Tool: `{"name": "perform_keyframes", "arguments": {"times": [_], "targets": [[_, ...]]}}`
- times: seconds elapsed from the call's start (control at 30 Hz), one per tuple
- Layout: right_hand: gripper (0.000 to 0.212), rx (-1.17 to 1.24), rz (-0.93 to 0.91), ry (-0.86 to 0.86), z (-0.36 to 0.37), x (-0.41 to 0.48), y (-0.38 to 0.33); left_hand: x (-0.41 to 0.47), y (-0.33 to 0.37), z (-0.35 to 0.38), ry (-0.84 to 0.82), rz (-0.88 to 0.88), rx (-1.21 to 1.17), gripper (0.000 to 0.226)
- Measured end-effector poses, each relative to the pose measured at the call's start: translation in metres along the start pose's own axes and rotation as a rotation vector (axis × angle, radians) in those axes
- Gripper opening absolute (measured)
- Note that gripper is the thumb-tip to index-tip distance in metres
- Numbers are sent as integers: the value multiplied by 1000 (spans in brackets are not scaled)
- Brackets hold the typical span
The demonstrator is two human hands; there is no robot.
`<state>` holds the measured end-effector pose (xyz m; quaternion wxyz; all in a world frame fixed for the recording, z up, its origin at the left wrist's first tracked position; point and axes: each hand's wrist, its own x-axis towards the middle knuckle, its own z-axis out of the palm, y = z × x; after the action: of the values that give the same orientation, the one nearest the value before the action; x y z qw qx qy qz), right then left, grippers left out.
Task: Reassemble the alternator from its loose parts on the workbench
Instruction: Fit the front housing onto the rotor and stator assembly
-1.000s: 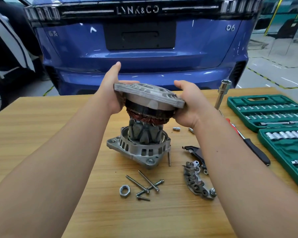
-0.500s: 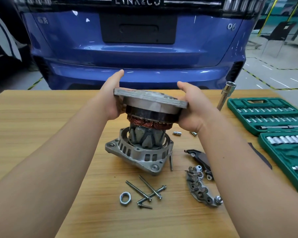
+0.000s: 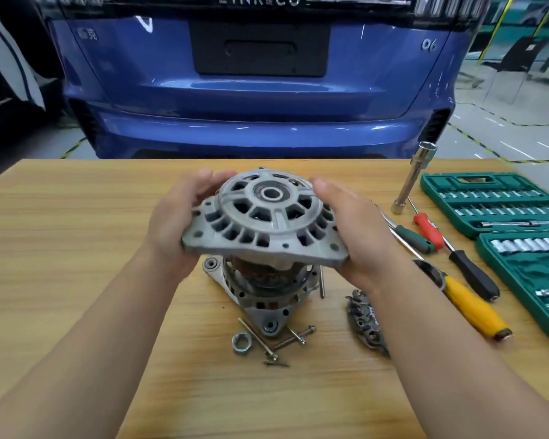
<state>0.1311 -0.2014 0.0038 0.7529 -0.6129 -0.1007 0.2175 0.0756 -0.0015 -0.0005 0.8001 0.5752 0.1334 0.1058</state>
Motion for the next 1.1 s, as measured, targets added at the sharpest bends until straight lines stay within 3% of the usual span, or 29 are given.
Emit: {"name": "perform_keyframes", "arguments": {"times": [0.13, 0.33, 0.4, 0.5, 0.53, 0.6, 0.7, 0.8, 0.9, 1.0, 1.1], "targets": [[27, 15, -125, 9, 3, -29, 17, -30, -15, -11, -68, 58, -130, 56], [36, 113, -184, 152, 19, -44, 30, -21, -2, -7, -89, 19, -36, 43], [38, 123, -157, 214, 23, -40, 27, -21, -8, -15, 93, 91, 34, 40], [40, 138, -131, 250, 23, -33, 18, -86, -58, -65, 641, 510, 262, 29], [39, 124, -120, 245, 23, -31, 16, -123, -87, -82, 784, 621, 225, 25], [36, 91, -119, 218, 21, -31, 12, -187, -133, -101, 943, 617, 110, 21], [42, 76, -117, 187, 24, -36, 10, -213, -141, -100, 856, 520, 415, 24], [44, 56, -126, 201, 24, -45, 15, -174, -89, -87, 663, 626, 474, 32], [46, -2, -148, 215, 26, -49, 18, -102, -45, -52, 289, 395, 329, 59], [45, 15, -162, 216, 26, -49, 22, -52, -30, -22, -174, 128, 57, 66], [35, 102, -155, 201, 22, -45, 30, -23, -31, -17, -292, -8, -73, 75]]}}
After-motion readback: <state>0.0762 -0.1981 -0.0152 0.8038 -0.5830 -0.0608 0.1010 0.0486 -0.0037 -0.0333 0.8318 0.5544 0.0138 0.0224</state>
